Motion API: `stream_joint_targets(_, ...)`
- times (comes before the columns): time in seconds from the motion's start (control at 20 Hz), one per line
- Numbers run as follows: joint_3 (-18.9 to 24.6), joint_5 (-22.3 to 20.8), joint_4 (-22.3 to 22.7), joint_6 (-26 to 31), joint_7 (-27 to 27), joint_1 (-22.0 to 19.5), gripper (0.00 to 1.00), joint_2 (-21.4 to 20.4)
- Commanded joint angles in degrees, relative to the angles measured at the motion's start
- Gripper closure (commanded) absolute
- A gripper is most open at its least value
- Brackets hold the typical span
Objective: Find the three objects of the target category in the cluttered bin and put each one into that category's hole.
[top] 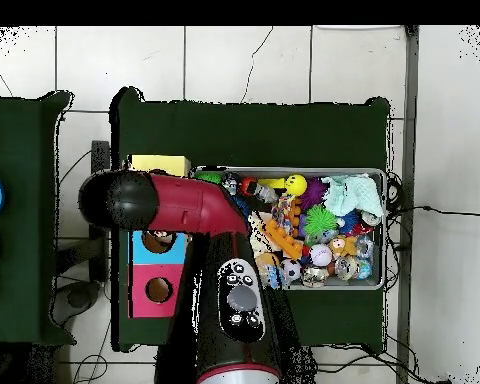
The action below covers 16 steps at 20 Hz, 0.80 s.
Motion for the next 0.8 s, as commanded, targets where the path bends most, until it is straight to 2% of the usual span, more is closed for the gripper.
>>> stream_joint_targets(0.05,4.68,0.26,3.89,-1.90,5.85,-2.90,1.00,3.23)
stream_joint_targets(0.45,5.52,-0.33,3.54,-4.00,5.86,-3.52,1.00,4.63)
stream_joint_targets(0.6,5.50,-1.50,2.95,-8.11,6.06,-2.84,1.00,6.39)
stream_joint_targets(0.8,5.30,-1.12,4.48,-12.30,8.82,-1.53,1.00,7.55)
